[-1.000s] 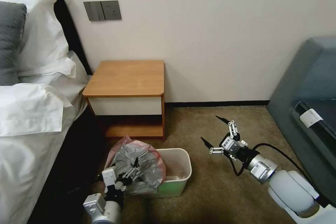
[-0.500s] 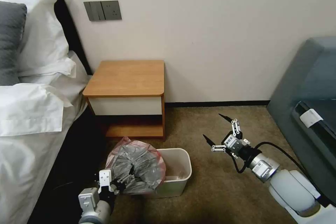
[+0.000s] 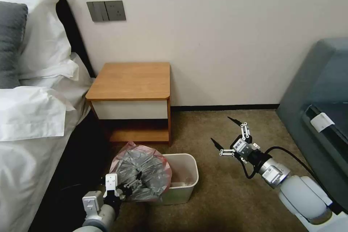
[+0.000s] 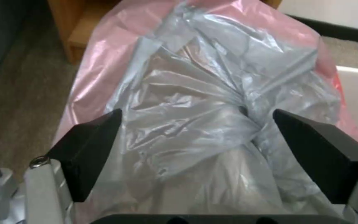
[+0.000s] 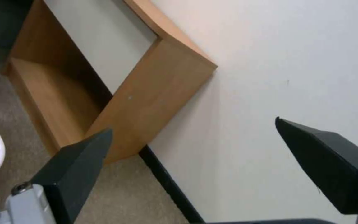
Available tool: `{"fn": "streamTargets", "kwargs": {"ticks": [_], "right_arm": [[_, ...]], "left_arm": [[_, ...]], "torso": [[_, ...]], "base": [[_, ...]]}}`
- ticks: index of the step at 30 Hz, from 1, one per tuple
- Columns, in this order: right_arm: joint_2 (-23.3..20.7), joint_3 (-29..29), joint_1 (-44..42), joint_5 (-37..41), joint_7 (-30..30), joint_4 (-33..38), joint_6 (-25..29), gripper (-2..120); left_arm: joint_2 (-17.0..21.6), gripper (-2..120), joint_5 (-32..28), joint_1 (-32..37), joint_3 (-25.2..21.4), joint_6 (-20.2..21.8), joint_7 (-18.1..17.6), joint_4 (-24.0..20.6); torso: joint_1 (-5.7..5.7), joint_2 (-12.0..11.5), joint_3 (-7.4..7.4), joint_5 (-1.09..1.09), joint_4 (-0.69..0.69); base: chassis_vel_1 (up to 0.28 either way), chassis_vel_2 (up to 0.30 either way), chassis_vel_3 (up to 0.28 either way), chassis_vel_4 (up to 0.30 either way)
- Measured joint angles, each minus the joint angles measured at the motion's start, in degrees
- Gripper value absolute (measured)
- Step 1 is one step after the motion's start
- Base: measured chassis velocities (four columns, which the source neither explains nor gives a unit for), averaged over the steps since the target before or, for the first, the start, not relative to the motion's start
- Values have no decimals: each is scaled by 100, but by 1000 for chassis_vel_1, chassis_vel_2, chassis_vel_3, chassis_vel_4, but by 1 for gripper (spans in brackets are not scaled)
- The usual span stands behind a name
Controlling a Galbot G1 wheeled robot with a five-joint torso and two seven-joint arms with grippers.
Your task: Pick up the garbage bag from the table and place it over the trash can.
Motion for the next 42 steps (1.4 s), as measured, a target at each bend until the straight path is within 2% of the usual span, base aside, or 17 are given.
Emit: {"fn": "streamTargets", "kwargs": {"ticks": [6, 7, 8, 13, 16, 21, 23, 26, 28, 30, 33, 35, 38, 39, 42], "right_arm": [[1, 15, -26, -2, 3, -11, 39, 100], [9, 22, -47, -7, 3, -13, 52, 100], [9, 22, -47, -7, 3, -13, 52, 100], [42, 55, -112, -26, 3, -40, 94, 100], [35, 77, -120, -26, 3, -40, 101, 100], [17, 85, -114, -24, 3, -26, 101, 100], [28, 91, -126, -25, 3, -11, 107, 100], [57, 107, -176, -31, 3, -4, 131, 100], [68, 117, -199, -33, 3, -2, 140, 100], [86, 164, -242, -35, 3, 1, 167, 100], [88, 198, -258, -32, 3, 1, 181, 100], [88, 205, -260, -30, 3, 1, 183, 100], [88, 206, -254, -28, 3, -2, 185, 100], [88, 206, -254, -28, 3, -2, 185, 100], [96, 178, -232, -29, 3, -9, 185, 100]], "left_arm": [[50, 89, -27, -93, -134, 283, 171, 67], [66, 82, -47, -122, -179, 371, 213, 72], [66, 82, -47, -122, -179, 371, 213, 72], [72, 63, -198, -211, -271, 606, 246, 88], [73, 61, -283, -227, -315, 770, 322, 83], [105, 66, -273, -283, -387, 1060, 552, 18], [160, 74, -227, -404, -474, 1190, 731, 0], [209, 75, -270, -540, -580, 1260, 831, -2], [226, 75, -283, -578, -606, 1261, 867, 3], [251, 69, -276, -607, -628, 1200, 942, 45], [249, 65, -259, -607, -624, 1109, 973, 57], [237, 68, -253, -607, -617, 1073, 981, 57], [211, 81, -200, -610, -605, 1075, 1005, -45], [211, 81, -200, -610, -605, 1075, 1005, -45], [187, 91, -94, -683, -619, 1355, 1036, -113]], "torso": [[0, 0, 0, 0, 0], [0, 0, 0, 0, 0], [0, 0, 0, 0, 0], [0, 0, 0, 0, 0], [0, 0, 0, 0, 0], [0, 0, 0, 0, 1], [0, 0, 0, 0, 1], [0, 0, 0, 0, 0], [0, 0, 0, 0, 0], [0, 0, 0, 0, 0], [0, 0, 0, 0, 0], [0, 0, 0, 0, 0], [0, 0, 0, 0, 0], [0, 0, 0, 0, 0], [0, 0, 0, 1, 0]], "base": [[0, 0, 0, 0], [0, 0, 0, 0], [0, 0, 0, 0], [0, 0, 0, 0], [0, 0, 0, 0], [0, 0, 0, 0], [0, 0, 0, 0], [0, 0, 0, 0], [0, 0, 0, 0], [0, 0, 0, 0], [0, 0, 0, 0], [0, 0, 0, 0], [0, 0, 0, 0], [0, 0, 0, 0], [0, 0, 0, 0]]}}
